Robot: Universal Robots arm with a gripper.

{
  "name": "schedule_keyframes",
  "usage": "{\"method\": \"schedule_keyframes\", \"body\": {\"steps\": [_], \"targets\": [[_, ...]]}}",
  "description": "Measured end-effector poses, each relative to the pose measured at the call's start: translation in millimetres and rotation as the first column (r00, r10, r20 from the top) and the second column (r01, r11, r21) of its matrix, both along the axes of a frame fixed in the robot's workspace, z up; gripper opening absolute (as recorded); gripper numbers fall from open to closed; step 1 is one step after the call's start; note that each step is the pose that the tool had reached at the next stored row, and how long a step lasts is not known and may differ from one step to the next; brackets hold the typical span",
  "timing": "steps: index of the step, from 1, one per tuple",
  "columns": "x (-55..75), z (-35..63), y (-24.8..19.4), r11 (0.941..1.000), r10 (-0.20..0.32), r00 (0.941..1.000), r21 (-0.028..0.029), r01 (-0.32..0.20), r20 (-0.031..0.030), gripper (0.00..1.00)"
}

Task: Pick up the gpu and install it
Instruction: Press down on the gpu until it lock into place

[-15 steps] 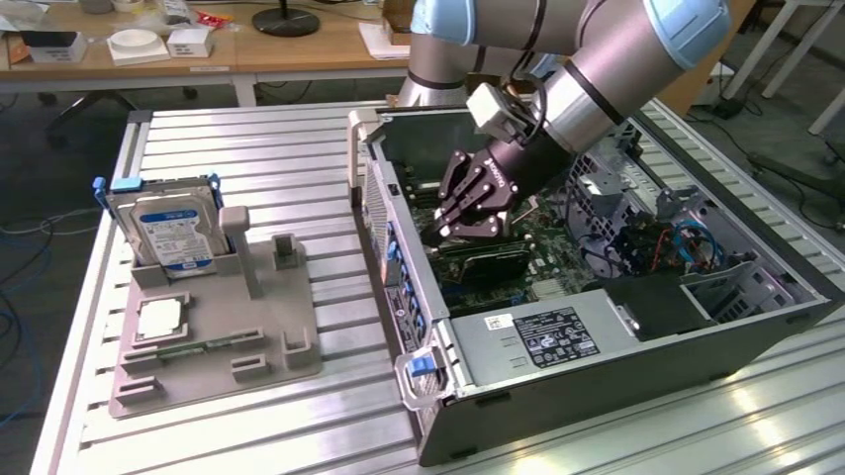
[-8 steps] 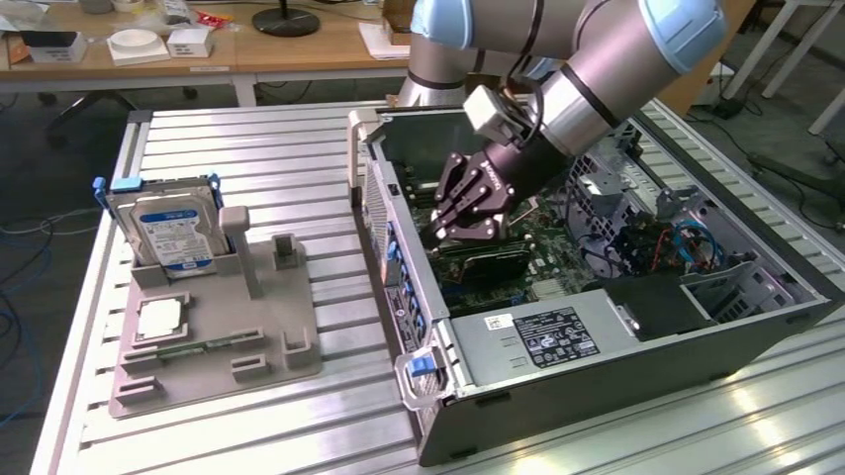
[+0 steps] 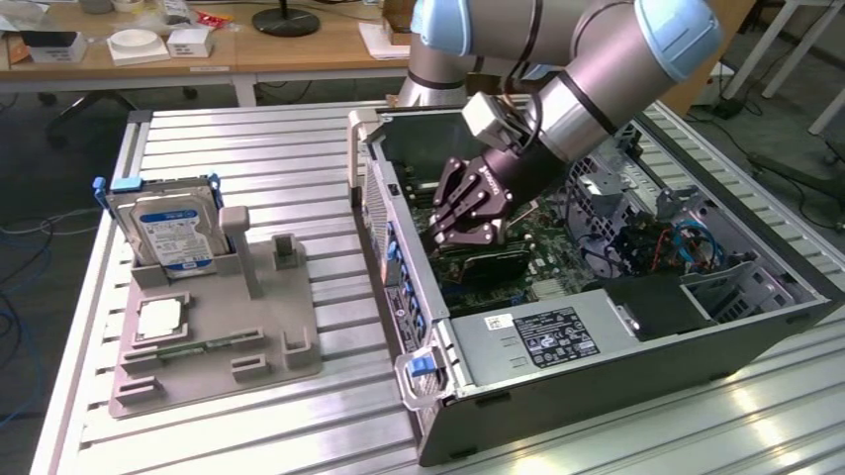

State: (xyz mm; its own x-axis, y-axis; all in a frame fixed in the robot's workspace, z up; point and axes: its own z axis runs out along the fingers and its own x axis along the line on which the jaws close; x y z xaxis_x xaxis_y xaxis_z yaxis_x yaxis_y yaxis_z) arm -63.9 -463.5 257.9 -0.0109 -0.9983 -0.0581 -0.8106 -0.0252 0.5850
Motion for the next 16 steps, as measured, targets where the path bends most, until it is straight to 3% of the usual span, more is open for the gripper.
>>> {"method": "schedule_keyframes", "body": {"steps": [8,10,14,16], "targets": [[1.8,-1.7,0.0,1.0,0.001,1.0,0.0004,-0.001,-0.0026,0.1],[2.9,-1.0,0.0,1.0,0.001,0.9999,0.0007,-0.001,-0.013,0.1],[4.3,-0.4,0.0,1.0,0.001,0.9989,0.0008,-0.001,-0.0459,0.1],[5.8,-0.2,-0.1,1.0,0.001,0.9984,0.0003,-0.001,-0.0569,0.1]]}}
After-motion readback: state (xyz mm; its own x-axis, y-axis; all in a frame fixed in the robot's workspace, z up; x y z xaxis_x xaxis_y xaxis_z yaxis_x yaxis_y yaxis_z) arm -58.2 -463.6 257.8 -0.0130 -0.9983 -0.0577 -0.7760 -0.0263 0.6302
